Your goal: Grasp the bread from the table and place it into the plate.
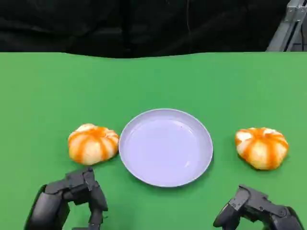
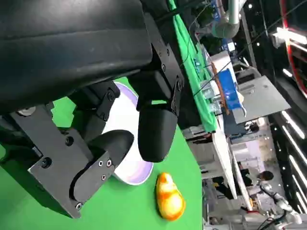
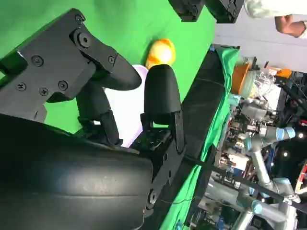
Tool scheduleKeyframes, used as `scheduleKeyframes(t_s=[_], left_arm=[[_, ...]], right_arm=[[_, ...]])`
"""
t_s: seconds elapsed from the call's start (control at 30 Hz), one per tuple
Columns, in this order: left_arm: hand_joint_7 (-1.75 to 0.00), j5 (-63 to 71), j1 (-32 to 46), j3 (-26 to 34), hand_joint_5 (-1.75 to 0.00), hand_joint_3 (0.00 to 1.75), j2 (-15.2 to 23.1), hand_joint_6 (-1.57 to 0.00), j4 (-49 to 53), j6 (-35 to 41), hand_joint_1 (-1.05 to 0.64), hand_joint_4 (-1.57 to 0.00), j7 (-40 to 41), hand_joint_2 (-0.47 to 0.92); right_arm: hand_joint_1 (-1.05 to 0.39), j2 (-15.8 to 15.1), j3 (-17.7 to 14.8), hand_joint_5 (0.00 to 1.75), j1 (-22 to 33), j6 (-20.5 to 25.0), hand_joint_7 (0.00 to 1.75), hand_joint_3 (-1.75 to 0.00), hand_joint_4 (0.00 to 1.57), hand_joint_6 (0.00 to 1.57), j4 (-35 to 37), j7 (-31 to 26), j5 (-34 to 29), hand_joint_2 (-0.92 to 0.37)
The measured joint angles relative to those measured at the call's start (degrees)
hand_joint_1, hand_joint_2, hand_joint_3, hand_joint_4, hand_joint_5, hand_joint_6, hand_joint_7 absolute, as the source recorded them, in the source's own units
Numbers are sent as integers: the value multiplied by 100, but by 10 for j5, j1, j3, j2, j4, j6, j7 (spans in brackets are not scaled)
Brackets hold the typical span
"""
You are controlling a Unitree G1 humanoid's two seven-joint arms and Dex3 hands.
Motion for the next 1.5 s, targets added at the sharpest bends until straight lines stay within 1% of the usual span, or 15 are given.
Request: scheduleKeyframes(t_s=[0.47, 0.5, 0.53, 0.6, 0.63, 0.67, 0.7, 0.77, 0.83, 0.93, 1.03, 1.1, 1.17, 1.3, 1.5], left_arm=[[-151, 0, 0, 1, -168, 159, 2, -82, 0, 0, -5, -87, 0, 24], [-150, 0, 0, 1, -167, 159, 2, -82, 0, 0, -5, -87, 0, 24], [-140, -1, 0, 1, -161, 155, 2, -82, 0, 0, -4, -86, 0, 27], [-134, -4, 0, 1, -157, 152, 3, -83, 0, 1, -3, -85, 0, 29], [-112, -8, 0, 1, -141, 131, 3, -78, 0, 1, -6, -78, 0, 38], [-81, -9, 0, 1, -125, 97, 4, -77, 0, 1, -12, -71, 0, 54], [-65, -7, 0, 2, -119, 79, 6, -78, 0, 1, -14, -68, 0, 63], [-41, 6, -2, 6, -109, 46, 14, -75, 0, 0, -22, -57, 0, 78], [-26, 31, -6, 12, -97, 24, 24, -68, 1, -5, -33, -47, 2, 88], [-14, 92, -15, 21, -84, 15, 41, -54, 1, -5, -39, -33, 23, 92], [-11, 155, -22, 28, -80, 14, 63, -50, -2, 7, -39, -30, 41, 92], [-5, 170, -24, 30, -73, 12, 68, -38, -4, 12, -48, -18, 47, 92], [-1, 229, -27, 29, -68, 10, 76, -30, -28, 52, -53, -10, 54, 92], [0, 340, -45, 29, -67, 8, 102, -28, -83, 145, -55, -8, 62, 92], [0, 367, -49, 16, -67, 8, 106, -28, -102, 181, -56, -8, 71, 92]], right_arm=[[-16, 0, 3, 163, 3, 8, 139, -129, 73, 70, -5, 0, 4, -38], [-16, 0, 3, 163, 3, 8, 139, -129, 73, 70, -5, 0, 3, -38], [-16, 0, 3, 163, 3, 8, 139, -130, 73, 70, -5, 0, 3, -38], [-16, 0, 3, 162, 3, 8, 139, -130, 73, 70, -5, 0, 3, -38], [-16, 0, 3, 162, 3, 8, 139, -130, 73, 70, -5, 0, 3, -38], [-16, 0, 3, 162, 3, 8, 139, -130, 73, 70, -5, 0, 3, -38], [-16, 1, 3, 162, 3, 8, 139, -130, 73, 70, -5, 0, 3, -37], [-16, 2, 4, 163, 4, 8, 139, -131, 73, 70, -5, -2, -1, -37], [-17, 2, 6, 164, 4, 9, 140, -131, 72, 70, -6, -4, -5, -38], [-17, 3, 7, 165, 5, 14, 140, -131, 71, 69, -7, -5, -8, -38], [-17, 5, 9, 165, 6, 17, 141, -131, 71, 69, -9, -5, -8, -38], [-17, 5, 9, 167, 6, 18, 142, -132, 72, 68, -12, -5, -8, -38], [-18, 9, 11, 168, 7, 23, 144, -133, 72, 68, -18, -6, -8, -37], [-18, 14, 16, 168, 7, 29, 145, -133, 72, 67, -21, -10, -9, -37], [-17, 14, 21, 169, 7, 33, 146, -135, 71, 66, -25, -11, -9, -36]])
